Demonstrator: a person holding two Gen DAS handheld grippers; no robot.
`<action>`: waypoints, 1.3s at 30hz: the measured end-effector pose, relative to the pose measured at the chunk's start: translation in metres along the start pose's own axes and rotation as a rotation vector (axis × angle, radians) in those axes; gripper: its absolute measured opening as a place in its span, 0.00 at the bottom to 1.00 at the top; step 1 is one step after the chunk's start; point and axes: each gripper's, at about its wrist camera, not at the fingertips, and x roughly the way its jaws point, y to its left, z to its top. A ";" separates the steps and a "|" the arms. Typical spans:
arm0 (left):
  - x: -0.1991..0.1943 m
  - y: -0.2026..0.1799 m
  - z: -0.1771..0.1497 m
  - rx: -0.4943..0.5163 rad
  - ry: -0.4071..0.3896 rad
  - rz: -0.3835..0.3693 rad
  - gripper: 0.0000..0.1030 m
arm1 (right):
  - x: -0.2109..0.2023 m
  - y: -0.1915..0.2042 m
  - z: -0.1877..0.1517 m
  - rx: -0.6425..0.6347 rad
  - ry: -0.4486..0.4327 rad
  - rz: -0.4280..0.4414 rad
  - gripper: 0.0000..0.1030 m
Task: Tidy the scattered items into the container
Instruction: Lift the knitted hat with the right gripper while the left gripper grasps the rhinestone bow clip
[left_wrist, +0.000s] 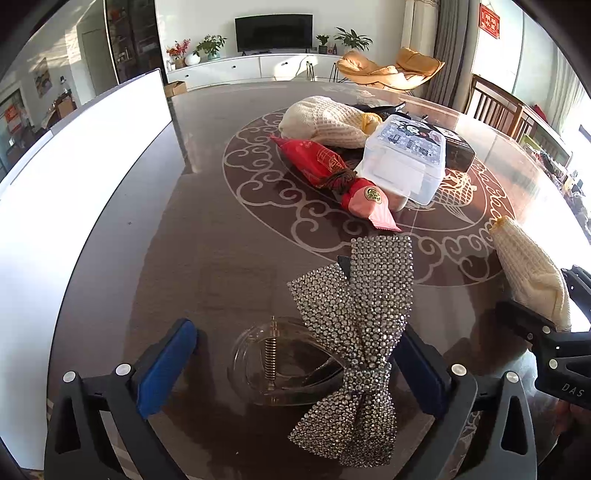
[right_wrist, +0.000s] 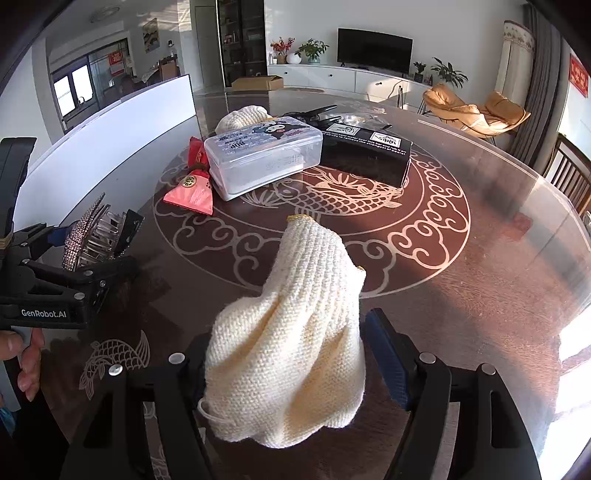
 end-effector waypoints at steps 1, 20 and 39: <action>0.000 0.000 0.000 0.000 0.000 0.000 1.00 | 0.000 0.000 0.000 0.000 0.000 0.000 0.70; 0.001 -0.001 0.000 -0.003 -0.001 0.003 1.00 | 0.001 0.000 -0.001 0.000 0.000 0.003 0.72; 0.002 0.000 0.000 -0.005 -0.001 0.007 1.00 | 0.001 0.001 0.000 0.002 0.000 0.004 0.72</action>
